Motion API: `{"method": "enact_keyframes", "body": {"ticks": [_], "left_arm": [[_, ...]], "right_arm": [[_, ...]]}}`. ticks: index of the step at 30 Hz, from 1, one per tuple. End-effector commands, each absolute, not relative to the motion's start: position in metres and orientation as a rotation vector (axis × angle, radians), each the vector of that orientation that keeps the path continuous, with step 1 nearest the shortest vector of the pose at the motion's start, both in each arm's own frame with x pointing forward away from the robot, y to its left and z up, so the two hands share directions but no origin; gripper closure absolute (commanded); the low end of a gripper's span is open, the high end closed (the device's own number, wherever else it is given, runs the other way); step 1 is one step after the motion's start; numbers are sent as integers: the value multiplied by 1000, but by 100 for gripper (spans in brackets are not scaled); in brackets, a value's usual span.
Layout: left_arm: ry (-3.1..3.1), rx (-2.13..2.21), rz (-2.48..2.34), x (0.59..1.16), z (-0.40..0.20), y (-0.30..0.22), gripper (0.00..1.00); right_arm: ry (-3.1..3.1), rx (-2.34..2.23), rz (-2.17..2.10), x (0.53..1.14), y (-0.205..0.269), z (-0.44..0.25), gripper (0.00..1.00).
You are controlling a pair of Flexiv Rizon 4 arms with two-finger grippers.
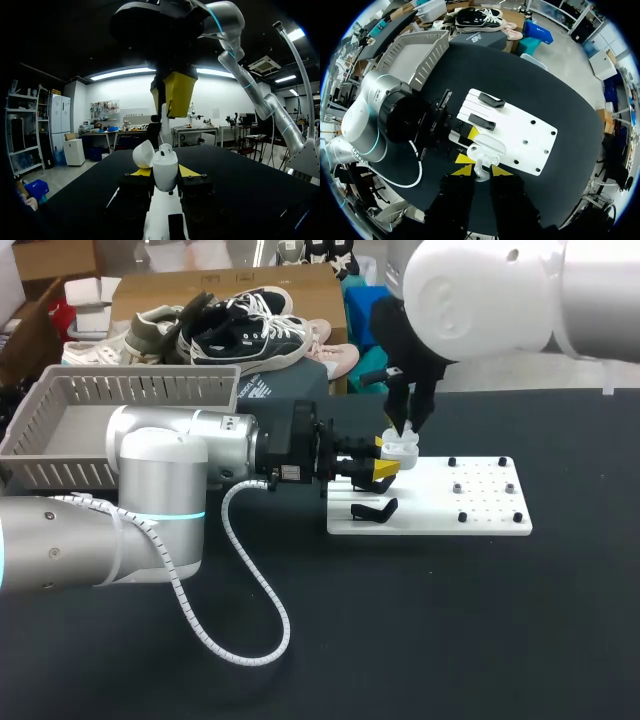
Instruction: Pick up each earbud case from the left stands, insert the matching earbuds, close the lid, and place the case in the box.
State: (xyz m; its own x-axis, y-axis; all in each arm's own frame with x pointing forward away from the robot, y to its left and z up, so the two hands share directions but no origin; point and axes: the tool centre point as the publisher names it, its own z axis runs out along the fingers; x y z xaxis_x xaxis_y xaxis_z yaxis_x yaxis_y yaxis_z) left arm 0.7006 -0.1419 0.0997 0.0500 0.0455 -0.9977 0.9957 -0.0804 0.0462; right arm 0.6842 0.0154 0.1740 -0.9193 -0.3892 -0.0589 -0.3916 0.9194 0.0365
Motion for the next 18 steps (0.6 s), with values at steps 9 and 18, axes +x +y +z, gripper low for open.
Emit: {"method": "enact_keyframes", "body": {"ticks": [9, 18], "left_arm": [[1168, 1324, -1208, 701, 99, -142, 100], [1168, 1324, -1208, 701, 99, -142, 100]], "right_arm": [[3046, -636, -1, 688, 28, 172, 100], [3048, -607, -15, 687, 28, 165, 100]]}}
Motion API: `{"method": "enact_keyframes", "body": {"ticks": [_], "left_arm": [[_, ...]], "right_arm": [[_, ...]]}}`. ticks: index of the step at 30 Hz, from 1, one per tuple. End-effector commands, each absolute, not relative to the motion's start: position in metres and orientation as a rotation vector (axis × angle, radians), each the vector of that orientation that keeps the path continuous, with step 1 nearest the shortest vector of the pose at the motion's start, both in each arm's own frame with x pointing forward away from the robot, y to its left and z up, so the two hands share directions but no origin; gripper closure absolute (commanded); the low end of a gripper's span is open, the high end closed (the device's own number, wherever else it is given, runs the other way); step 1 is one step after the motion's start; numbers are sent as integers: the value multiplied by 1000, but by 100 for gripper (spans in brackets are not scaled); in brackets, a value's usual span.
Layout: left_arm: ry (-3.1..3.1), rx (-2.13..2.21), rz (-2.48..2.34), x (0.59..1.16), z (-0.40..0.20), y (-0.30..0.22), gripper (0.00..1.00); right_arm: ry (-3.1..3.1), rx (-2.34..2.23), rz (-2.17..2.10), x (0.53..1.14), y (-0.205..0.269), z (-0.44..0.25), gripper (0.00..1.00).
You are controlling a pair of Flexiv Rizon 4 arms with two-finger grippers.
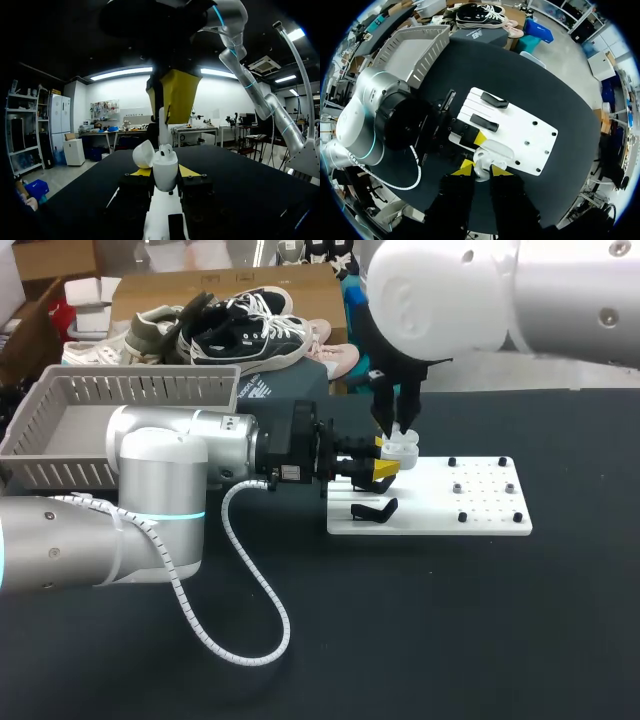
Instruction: Pick up each earbud case from the left stands, insert the matching earbuds, close the lid, and place the case in the box.
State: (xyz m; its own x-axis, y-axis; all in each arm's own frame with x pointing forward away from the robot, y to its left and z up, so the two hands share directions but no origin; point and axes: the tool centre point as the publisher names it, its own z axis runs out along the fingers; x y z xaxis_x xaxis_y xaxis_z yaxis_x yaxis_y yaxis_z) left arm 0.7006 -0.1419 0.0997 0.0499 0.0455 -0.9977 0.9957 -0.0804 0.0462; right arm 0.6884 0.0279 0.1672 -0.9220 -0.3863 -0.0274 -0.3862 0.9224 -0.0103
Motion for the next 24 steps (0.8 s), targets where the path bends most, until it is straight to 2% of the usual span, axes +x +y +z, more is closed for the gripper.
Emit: {"method": "enact_keyframes", "body": {"ticks": [1, 24], "left_arm": [[1168, 1324, -1208, 701, 99, -142, 100], [1168, 1324, -1208, 701, 99, -142, 100]], "right_arm": [[3049, -606, -17, 686, 28, 165, 100], [3059, -569, -37, 689, 28, 153, 100]]}}
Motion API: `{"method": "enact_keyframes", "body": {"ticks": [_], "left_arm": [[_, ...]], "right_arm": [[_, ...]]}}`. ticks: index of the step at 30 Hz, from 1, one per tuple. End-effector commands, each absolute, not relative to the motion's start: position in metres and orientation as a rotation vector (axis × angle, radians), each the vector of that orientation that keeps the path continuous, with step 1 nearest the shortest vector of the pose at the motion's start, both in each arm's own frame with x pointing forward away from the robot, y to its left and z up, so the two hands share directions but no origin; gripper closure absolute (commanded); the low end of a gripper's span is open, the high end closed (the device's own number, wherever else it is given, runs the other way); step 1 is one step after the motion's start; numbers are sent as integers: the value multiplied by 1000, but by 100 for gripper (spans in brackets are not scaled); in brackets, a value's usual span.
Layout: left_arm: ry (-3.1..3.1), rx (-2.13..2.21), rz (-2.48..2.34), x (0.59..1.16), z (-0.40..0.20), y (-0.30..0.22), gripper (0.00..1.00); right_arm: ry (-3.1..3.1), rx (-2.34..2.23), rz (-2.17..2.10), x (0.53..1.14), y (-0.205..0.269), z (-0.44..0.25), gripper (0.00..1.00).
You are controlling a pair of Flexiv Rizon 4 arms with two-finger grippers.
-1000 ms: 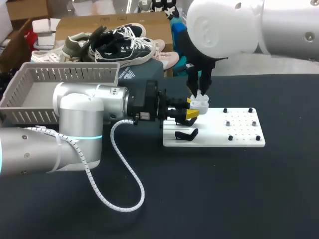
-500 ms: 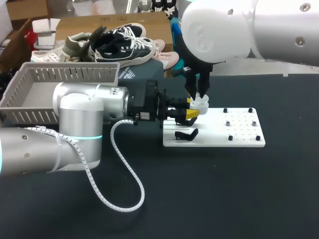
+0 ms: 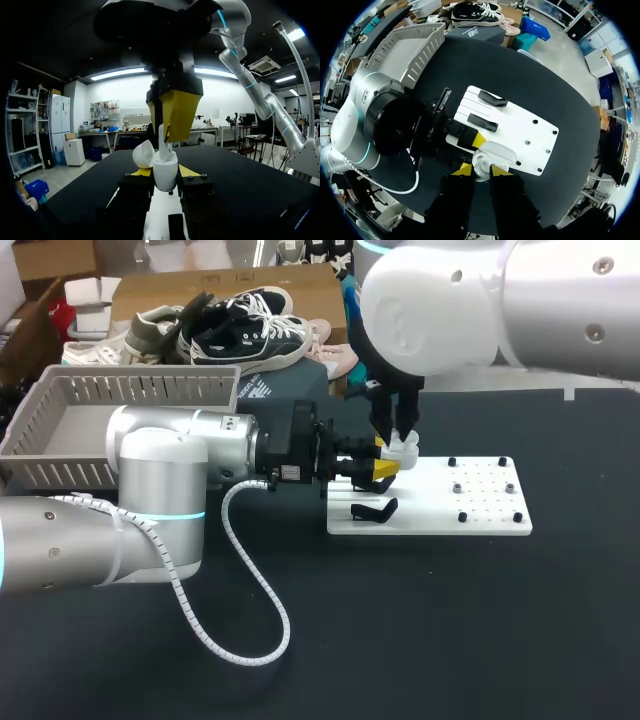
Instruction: Pick up each earbud case from the left stands, insert the matching earbuds, close the lid, and place the case in the box.
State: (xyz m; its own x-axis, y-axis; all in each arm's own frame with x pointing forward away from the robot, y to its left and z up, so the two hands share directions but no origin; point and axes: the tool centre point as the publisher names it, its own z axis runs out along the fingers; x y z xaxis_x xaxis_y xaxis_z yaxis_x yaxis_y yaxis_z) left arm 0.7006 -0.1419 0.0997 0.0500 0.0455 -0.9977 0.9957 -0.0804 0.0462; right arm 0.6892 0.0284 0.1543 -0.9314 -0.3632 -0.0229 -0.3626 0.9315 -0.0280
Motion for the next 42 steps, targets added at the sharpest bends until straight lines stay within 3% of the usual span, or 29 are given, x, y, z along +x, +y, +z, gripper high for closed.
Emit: {"method": "enact_keyframes", "body": {"ticks": [1, 27, 28, 30, 35, 42], "left_arm": [[1168, 1324, -1208, 701, 99, -142, 100], [1168, 1324, -1208, 701, 99, -142, 100], [1168, 1324, -1208, 701, 99, -142, 100], [1168, 1324, -1208, 701, 99, -142, 100], [1168, 1324, -1208, 701, 99, -142, 100], [1168, 1324, -1208, 701, 99, -142, 100]], "right_arm": [[3059, -568, -38, 690, 28, 152, 100], [3066, -566, -57, 695, 28, 146, 100], [3067, -566, -56, 695, 27, 146, 98], [3068, -567, -55, 696, 27, 145, 82], [3070, -573, -50, 696, 28, 144, 80], [3068, -577, -51, 696, 28, 144, 67]]}}
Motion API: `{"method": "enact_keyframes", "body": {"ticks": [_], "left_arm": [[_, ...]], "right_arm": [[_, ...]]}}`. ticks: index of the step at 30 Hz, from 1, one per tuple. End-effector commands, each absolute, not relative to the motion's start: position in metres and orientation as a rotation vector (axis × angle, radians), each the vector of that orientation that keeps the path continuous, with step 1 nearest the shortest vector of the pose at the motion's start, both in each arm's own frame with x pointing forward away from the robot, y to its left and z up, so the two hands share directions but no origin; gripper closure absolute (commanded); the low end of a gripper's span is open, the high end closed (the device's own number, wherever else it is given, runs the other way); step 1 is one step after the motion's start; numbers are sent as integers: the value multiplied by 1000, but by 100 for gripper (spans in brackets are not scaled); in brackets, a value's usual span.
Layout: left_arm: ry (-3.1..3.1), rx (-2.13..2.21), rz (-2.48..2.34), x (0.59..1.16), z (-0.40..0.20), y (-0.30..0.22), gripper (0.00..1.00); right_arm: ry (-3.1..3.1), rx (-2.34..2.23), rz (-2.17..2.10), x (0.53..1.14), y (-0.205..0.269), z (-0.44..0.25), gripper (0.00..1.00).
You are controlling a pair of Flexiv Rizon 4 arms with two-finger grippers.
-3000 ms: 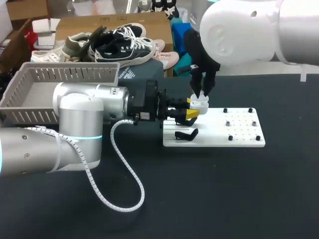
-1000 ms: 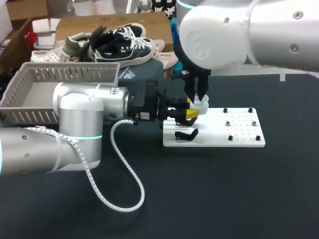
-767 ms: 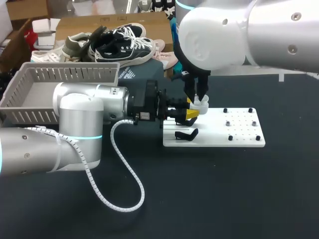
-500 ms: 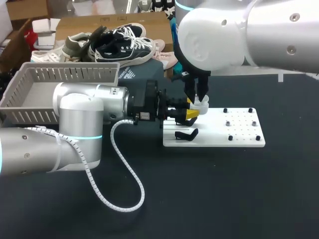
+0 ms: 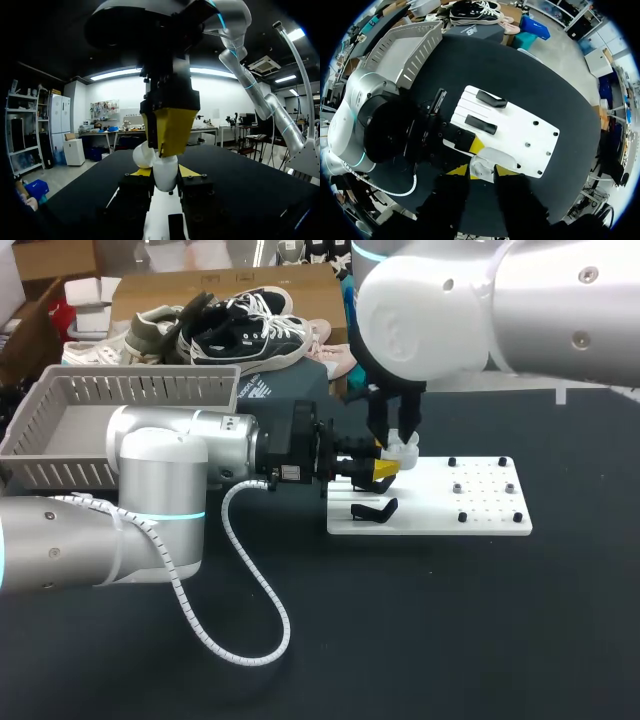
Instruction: Pick up each earbud case from the left stands, insert the matching earbuds, close the lid, and place the case in the box.
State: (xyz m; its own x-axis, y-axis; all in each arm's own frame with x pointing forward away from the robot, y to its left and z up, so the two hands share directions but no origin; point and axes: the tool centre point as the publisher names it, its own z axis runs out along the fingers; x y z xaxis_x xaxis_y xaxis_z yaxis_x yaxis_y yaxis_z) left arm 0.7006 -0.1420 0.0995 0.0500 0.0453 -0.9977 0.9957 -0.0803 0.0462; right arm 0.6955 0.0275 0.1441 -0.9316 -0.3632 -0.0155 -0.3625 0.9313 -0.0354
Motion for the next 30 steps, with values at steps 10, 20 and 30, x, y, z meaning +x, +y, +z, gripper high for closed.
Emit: {"method": "enact_keyframes", "body": {"ticks": [10, 20, 30], "left_arm": [[1168, 1324, -1208, 701, 99, -142, 100], [1168, 1324, -1208, 701, 99, -142, 100], [1168, 1324, -1208, 701, 99, -142, 100]], "right_arm": [[3048, -569, -23, 692, 22, 159, 56], [3008, -345, 22, 722, -3, 171, 0], [2964, -94, 23, 760, -26, 160, 0]]}}
